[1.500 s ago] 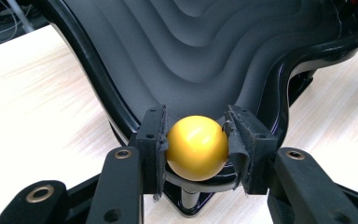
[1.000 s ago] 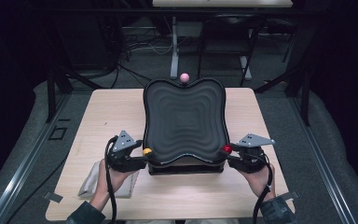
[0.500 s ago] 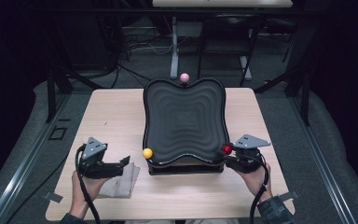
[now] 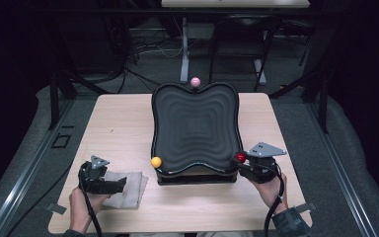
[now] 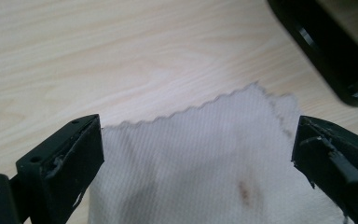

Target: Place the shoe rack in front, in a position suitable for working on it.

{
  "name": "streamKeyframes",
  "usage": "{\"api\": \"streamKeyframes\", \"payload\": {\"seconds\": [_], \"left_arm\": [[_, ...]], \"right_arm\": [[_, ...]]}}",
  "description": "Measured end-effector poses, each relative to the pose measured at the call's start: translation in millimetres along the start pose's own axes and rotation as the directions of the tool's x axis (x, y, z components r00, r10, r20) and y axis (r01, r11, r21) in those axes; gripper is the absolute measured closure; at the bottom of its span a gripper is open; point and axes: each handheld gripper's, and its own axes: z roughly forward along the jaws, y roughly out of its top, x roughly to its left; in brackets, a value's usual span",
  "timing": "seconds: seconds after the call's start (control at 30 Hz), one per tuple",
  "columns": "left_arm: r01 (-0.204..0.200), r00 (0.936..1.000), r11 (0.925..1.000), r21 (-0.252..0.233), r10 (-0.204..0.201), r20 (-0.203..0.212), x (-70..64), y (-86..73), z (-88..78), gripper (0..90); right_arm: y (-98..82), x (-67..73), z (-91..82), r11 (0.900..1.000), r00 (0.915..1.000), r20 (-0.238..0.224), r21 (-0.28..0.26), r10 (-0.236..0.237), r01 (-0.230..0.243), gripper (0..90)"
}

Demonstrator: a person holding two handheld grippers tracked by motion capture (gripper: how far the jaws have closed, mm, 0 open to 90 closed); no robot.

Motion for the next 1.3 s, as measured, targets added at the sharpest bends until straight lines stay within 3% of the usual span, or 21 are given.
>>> {"api": "streamKeyframes", "payload": {"seconds": [0.13, 0.27, 0.4, 0.5, 0.7, 0.77, 0.8, 0.83, 0.87, 0.9, 0.97, 1.07, 1.3], "left_arm": [[0.012, 0.9999, 0.9969, 0.078, -0.012, -0.004, 7.4, -6.7, 10.8, 3.0], [0.011, 0.9998, 0.9867, 0.162, -0.009, -0.015, 11.1, -11.6, 21.3, 3.6], [0.005, 0.9999, 0.9738, 0.227, -0.002, -0.014, 11.5, -15.5, 31.9, 12.5], [0.024, 0.9995, 0.9761, 0.216, -0.027, 0.015, 11.7, -15.6, 32.8, 16.8], [0.002, 0.9991, 0.9796, 0.201, -0.011, 0.042, 8.4, -15.5, 29.3, 27.5], [-0.005, 0.9989, 0.9807, 0.195, -0.004, 0.046, 7.1, -15.0, 28.2, 34.5], [-0.009, 0.9989, 0.9817, 0.19, 0.0, 0.047, 6.7, -14.9, 27.7, 43.0], [-0.011, 0.9989, 0.9826, 0.185, 0.002, 0.047, 6.4, -14.8, 27.3, 43.0], [-0.015, 0.9989, 0.983, 0.183, 0.007, 0.047, 6.5, -14.6, 26.9, 50.9], [-0.018, 0.9989, 0.9836, 0.179, 0.01, 0.046, 6.7, -14.5, 26.7, 50.9], [-0.018, 0.999, 0.9849, 0.172, 0.01, 0.043, 6.6, -14.3, 26.6, 62.4], [-0.031, 0.999, 0.9861, 0.163, 0.026, 0.037, 6.9, -13.7, 27.1, 72.7], [-0.035, 0.9986, 0.9889, 0.144, 0.029, 0.044, 11.3, -10.8, 28.4, 78.7]], "right_arm": [[0.2, 0.2, 0.1, 1.0, 1.0, 0.001, 0.002, -0.004, 0.004, 59.7], [0.1, 0.8, 0.1, 1.0, 1.0, 0.004, 0.001, -0.002, 0.002, 59.6], [0.3, 0.9, -0.4, 1.0, 1.0, 0.003, 0.007, -0.006, 0.006, 59.6], [0.1, 1.2, -0.2, 1.0, 1.0, 0.004, 0.006, -0.004, 0.004, 59.6], [0.2, 1.6, -0.1, 1.0, 1.0, 0.007, 0.005, -0.003, 0.003, 59.5], [0.3, 1.7, -0.1, 1.0, 0.9999, 0.009, 0.006, -0.005, 0.005, 59.5], [0.3, 1.7, -0.1, 1.0, 0.9999, 0.009, 0.006, -0.005, 0.005, 59.6], [0.3, 1.7, -0.1, 1.0, 0.9999, 0.009, 0.006, -0.005, 0.005, 59.6], [0.3, 1.8, -0.1, 1.0, 0.9999, 0.01, 0.006, -0.005, 0.005, 59.6], [0.3, 1.8, -0.1, 1.0, 0.9999, 0.01, 0.006, -0.005, 0.005, 59.6], [0.5, 1.9, 0.0, 1.0, 0.9999, 0.012, 0.006, -0.008, 0.008, 59.6], [0.6, 2.0, 0.0, 1.0, 0.9999, 0.012, 0.006, -0.008, 0.008, 59.5], [0.6, 2.2, 0.0, 1.0, 0.9999, 0.011, 0.008, -0.009, 0.009, 59.6]]}}
